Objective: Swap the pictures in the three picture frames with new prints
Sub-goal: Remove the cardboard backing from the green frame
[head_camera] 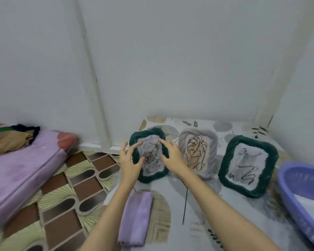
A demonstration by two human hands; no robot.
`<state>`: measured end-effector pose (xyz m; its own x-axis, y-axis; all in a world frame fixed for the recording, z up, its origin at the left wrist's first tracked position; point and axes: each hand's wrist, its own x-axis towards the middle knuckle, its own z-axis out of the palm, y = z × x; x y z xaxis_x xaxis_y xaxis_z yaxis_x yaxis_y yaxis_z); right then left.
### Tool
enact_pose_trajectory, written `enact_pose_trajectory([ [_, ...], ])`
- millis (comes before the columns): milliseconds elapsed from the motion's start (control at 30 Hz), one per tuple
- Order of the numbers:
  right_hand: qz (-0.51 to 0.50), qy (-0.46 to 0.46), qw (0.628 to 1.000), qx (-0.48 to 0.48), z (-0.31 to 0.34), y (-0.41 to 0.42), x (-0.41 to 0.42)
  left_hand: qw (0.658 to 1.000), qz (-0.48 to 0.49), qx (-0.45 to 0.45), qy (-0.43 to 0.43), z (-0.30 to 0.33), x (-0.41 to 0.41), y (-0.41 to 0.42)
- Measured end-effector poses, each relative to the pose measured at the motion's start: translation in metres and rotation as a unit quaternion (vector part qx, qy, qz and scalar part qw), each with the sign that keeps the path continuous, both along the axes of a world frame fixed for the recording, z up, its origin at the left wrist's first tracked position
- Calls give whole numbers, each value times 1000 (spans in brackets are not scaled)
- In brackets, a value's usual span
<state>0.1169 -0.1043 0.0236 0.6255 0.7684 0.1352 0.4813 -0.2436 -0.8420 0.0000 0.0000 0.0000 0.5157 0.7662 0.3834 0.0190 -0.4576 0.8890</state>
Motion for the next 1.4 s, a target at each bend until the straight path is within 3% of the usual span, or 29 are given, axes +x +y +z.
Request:
enact_pose_trajectory([
  [100,-20,11,999,-32,-7,12,3,998,-67,-3,9,-8,-1,14],
  [300,-47,-24,998,-34,-11,1,3,987,-119,-104,-22,3,-13,21],
  [500,-41,-29,999,7,-1,-64,-9,957,-169,-228,-53,23,-35,-18],
  [633,-49,-35,998,-21,6,-114,-15,941,-173,-281,-73,32,-32,-67],
  [733,-118,-122,985,35,17,-145,-26,946,-176,-265,-58,30,-28,-104],
  [800,-117,-125,982,79,30,-160,-38,951,-197,-232,-45,28,-26,-126],
  [967,-94,-138,986,17,47,-190,-50,951,-267,-153,-19,31,-24,-175],
  [1133,-137,-115,983,43,46,-224,-56,910,-338,-239,-34,32,-24,-199],
  [1233,-152,-91,981,73,45,-241,-54,943,-274,-182,-42,31,-17,-195],
  [1300,-154,-65,982,91,43,-250,-50,966,-242,-96,5,30,-15,-191],
  [1400,-134,-13,984,115,38,-260,-41,959,-266,-62,76,26,-17,-192],
])
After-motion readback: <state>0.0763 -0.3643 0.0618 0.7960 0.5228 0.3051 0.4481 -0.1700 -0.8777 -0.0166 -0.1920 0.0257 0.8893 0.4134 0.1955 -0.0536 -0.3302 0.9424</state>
